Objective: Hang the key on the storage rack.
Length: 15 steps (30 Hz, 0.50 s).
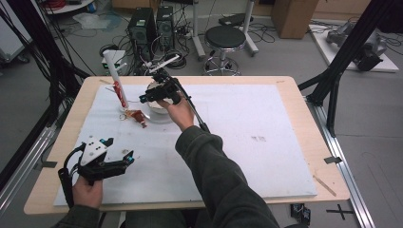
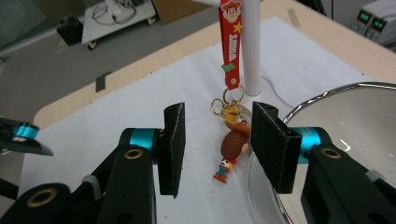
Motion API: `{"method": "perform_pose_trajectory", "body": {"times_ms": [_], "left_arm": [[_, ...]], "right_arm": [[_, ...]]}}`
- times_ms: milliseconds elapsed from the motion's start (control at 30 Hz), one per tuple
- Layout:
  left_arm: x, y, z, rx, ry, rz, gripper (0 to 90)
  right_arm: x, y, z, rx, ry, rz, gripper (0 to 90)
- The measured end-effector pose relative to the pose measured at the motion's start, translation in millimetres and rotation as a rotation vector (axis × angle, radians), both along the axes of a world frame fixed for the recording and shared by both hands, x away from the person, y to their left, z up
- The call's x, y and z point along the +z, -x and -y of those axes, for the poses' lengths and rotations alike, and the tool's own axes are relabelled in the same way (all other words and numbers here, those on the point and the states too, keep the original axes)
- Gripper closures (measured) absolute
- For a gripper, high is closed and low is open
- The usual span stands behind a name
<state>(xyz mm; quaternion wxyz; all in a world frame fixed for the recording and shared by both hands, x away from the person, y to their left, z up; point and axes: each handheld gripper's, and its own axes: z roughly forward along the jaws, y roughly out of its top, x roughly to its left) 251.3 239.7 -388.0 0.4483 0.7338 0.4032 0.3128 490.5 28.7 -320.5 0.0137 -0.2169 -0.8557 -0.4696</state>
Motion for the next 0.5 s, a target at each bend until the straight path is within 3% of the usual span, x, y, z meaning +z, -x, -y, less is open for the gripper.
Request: {"method": "perform_pose_trajectory", "body": {"times_ms": [233,333,433,500], "left_arm": [[0.0,0.4,-0.1,0.001,-0.002,0.001,19.9],[-0.2,-0.1,-0.8,0.004,-0.005,0.0,19.9],[-0.5,-0.2,-0.8,0.006,-0.005,-0.002,19.9],[-0.5,0.2,-0.4,0.005,-0.005,-0.003,19.9]], "right_arm": [[3.8,2.2,23.5,0.003,-0.016,-0.032,47.6],[7.5,4.8,31.3,0.008,-0.05,-0.04,46.1],[8.9,10.9,41.7,0.0,-0.068,-0.012,45.0],[7.8,12.9,48.3,-0.001,-0.071,-0.018,43.7]]}}
